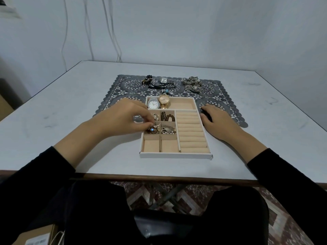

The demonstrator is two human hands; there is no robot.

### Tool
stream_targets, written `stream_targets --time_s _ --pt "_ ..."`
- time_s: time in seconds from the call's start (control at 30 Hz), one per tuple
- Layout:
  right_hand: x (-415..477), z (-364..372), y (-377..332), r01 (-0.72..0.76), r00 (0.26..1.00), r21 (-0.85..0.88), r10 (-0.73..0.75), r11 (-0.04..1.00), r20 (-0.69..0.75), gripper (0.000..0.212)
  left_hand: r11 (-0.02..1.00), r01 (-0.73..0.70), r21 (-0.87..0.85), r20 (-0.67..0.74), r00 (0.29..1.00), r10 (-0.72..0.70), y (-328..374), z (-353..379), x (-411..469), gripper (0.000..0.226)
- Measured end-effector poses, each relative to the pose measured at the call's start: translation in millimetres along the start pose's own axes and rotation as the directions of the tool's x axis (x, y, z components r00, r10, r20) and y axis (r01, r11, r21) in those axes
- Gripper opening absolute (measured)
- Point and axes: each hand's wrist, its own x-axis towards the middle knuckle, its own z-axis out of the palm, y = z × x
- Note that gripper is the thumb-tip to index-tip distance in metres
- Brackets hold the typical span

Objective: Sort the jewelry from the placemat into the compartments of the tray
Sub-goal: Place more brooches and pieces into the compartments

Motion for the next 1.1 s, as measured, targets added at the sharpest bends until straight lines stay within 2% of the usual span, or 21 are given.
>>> stream_targets --time_s 0.4,0.63,0.87,0.97,1.1 --pt "1 1 3 -0.006 1.0 0.008 0.006 1.0 0.006 0.043 0.99 0.111 0.088 0.083 0.989 -0.118 3 -1 9 0.011" --pt "2 2 4 -0.009 1.0 0.014 0.009 1.0 0.009 0.044 0.99 0.136 0.032 0.105 0.985 -0.138 3 -2 7 0.011" --pt "1 1 3 -0.012 1.0 0.011 0.012 1.0 0.017 0.044 0.984 0.169 0.059 0.128 0.976 -0.176 3 -1 12 0.008" --pt "1 0 3 -0.019 1.0 0.017 0.019 1.0 0.018 0.044 0.984 0.179 0.007 0.118 0.977 -0.178 0 -3 12 0.008" --pt "3 -2 4 -0.023 1.0 0.035 0.022 0.999 0.017 0.042 0.973 0.198 -0.12 0.029 0.98 -0.196 -5 -8 9 0.008"
